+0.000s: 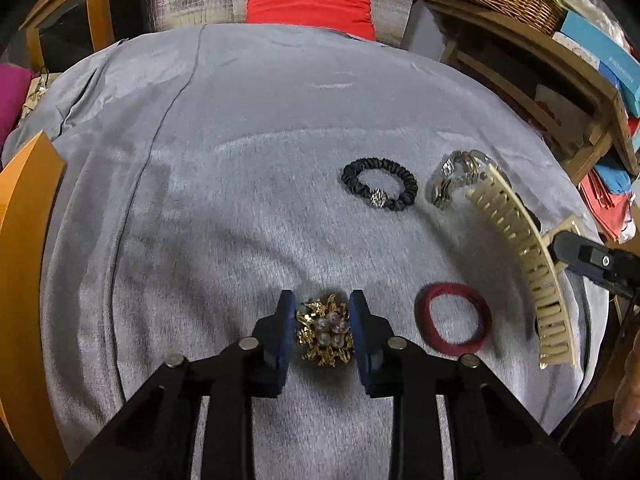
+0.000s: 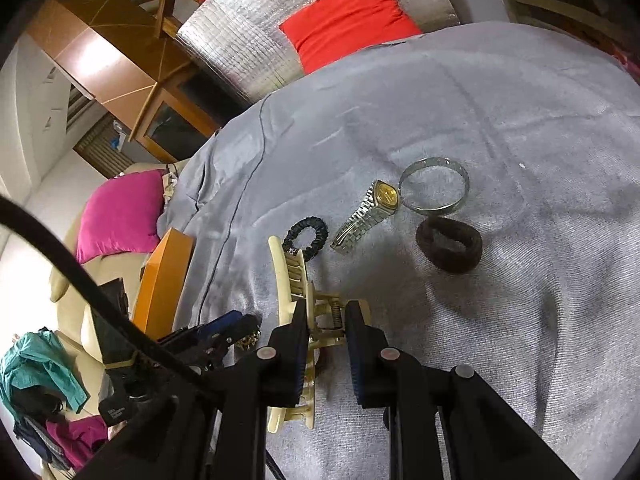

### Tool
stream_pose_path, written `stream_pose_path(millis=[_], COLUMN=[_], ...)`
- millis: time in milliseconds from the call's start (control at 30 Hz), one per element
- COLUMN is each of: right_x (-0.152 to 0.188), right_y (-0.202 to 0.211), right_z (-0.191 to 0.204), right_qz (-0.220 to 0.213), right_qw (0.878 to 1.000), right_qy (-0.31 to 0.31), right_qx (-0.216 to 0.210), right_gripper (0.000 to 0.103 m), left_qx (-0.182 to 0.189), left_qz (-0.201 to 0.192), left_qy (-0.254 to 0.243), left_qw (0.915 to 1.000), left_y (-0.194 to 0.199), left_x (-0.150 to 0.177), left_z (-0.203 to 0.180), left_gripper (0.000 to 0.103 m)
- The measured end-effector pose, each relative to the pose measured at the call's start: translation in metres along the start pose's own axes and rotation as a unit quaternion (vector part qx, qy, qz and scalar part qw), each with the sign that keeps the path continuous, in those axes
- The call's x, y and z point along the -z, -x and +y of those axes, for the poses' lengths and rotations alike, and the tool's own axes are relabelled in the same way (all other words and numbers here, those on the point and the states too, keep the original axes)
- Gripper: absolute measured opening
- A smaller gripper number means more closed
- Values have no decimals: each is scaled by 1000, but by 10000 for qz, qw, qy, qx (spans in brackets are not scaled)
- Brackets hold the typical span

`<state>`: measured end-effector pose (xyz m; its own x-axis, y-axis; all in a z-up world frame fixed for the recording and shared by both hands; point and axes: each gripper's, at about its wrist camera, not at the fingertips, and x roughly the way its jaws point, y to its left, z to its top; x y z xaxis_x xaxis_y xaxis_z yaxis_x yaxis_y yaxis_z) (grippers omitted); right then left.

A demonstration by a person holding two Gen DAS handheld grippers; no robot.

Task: Organize jewelry
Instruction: 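Lift the claw clip with the right tool while the left tool grasps the pearl brooch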

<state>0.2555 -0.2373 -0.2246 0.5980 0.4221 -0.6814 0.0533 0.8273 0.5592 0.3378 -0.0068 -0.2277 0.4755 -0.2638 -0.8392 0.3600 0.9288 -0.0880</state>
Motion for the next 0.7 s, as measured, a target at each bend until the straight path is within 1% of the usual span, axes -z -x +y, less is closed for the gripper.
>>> stream_pose_path(millis=[33,100,300,367,433,533,567,600,700], right_x=[0,1,-1,-2,-2,-1,-1,0,1], right_y=[0,-1,-2,-2,-1,-1,-1,0,1], right_z=[0,0,1,1,1,1,1,1,4], right_qz=[1,16,50,45,26,22,21,18,-9], right_qw=[10000,10000,10000,10000,10000,10000,10000,9999,9998], right_qy=[2,14,60,68,86,76,81,89,170], right_qx=[-6,-2,-22,-39,-32,-28,-35,-45,-32], right_gripper=[19,19,19,19,19,19,19,19,19], left_qx=[-8,-34,-7,-46,-68,-62,-62,-71,48], left_qz=[34,57,40,45,-7,-31,-41,-69,-136], left_qy=[-2,-5,-137,-166,-274,-289,-281,-276,-172], left_qw=[10000,10000,9999,9998,9996,9996,9996,9996,9997], left_y=[-3,-3,-4,-7,-6,-6,-6,-5,4], left_x=[-1,-1,6,5,5,7,6,6,6], left_z=[-2,-2,-6,-6,-8,-8,-8,-8,-5], left_gripper=[46,59,59,54,38,36,34,28,27])
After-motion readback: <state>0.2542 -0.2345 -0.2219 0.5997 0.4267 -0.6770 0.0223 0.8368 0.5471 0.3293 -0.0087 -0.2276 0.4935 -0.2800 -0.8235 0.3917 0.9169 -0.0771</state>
